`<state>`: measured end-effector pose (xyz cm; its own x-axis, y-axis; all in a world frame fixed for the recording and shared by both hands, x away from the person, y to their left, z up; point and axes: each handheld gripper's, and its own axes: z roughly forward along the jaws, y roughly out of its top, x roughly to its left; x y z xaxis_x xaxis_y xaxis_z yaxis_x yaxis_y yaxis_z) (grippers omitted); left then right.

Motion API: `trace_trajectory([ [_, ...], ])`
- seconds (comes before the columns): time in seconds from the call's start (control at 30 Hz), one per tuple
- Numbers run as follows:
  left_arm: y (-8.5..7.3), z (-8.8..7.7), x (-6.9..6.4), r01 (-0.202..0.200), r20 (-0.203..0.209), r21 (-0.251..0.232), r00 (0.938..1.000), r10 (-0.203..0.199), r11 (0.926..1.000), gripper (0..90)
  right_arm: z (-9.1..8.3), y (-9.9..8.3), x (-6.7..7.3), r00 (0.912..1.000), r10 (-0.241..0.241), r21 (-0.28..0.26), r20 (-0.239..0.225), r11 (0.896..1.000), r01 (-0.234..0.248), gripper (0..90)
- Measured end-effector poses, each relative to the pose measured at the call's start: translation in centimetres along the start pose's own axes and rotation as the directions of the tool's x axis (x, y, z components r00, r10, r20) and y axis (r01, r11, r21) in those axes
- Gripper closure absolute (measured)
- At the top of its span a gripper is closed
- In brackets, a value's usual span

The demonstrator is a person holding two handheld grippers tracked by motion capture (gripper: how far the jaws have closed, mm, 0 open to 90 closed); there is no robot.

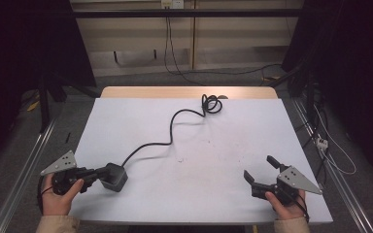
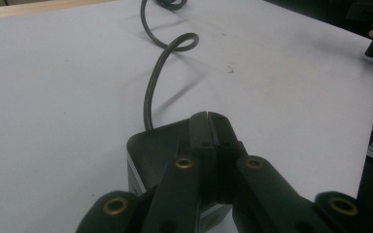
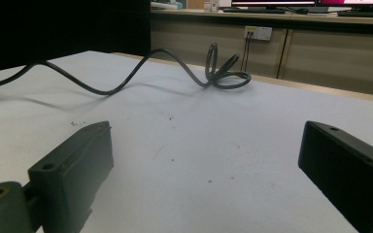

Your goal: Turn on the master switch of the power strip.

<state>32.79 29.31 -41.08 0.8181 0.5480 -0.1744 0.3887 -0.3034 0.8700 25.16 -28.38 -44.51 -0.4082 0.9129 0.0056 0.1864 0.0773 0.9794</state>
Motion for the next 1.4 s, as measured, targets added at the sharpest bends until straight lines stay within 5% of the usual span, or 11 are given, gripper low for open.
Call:
trace_trajectory([
  [1.4, -0.25, 0.11, 0.12, 0.003, 0.001, 0.040, 1.0000, -0.003, 0.9992, 90.0, 0.16, -0.02, 0.02, 1.0000, -0.008, 0.007, -0.003, 1.000, 0.008, 5.1],
])
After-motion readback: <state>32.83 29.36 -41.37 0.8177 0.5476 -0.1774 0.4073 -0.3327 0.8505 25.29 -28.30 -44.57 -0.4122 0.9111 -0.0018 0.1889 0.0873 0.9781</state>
